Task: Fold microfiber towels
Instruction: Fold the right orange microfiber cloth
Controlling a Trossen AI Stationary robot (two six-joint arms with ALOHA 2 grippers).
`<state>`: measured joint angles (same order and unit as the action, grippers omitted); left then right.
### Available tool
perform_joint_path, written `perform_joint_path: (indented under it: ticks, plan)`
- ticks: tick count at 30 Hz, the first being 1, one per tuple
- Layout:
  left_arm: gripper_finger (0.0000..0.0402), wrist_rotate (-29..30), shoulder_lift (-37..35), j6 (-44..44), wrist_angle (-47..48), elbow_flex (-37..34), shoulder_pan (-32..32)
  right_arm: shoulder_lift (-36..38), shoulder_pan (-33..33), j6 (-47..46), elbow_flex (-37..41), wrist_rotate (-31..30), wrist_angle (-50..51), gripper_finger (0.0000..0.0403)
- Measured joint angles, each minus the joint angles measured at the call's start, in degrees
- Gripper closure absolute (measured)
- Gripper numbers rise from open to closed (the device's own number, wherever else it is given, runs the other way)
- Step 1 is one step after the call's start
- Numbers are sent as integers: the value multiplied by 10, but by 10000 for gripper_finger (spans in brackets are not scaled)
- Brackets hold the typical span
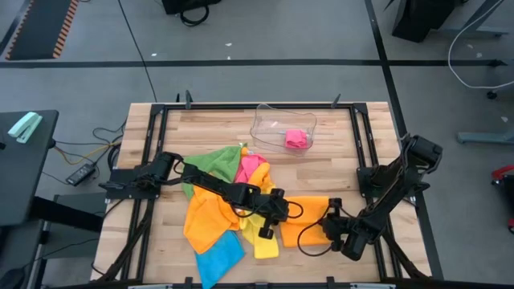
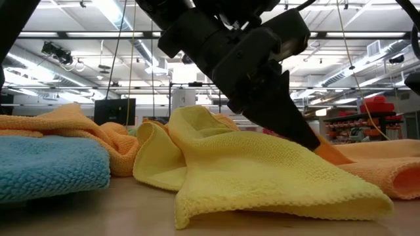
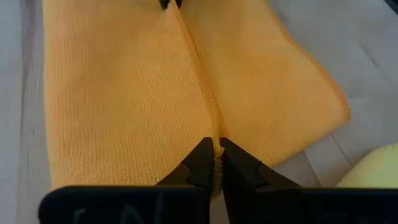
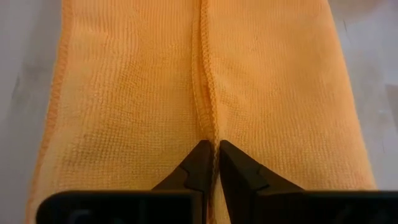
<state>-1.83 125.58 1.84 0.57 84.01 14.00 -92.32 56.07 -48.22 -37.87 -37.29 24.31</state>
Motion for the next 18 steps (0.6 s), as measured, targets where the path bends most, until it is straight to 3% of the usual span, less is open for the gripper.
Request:
perform_joint_path:
  ticks: [8,18]
  plan:
    - [380,-3,-6,-16,-3,0,0,43,0,2,0,6,34,361]
    - [365,-25,-27,-31,-48,0,17,104,0,57,0,81,34,361]
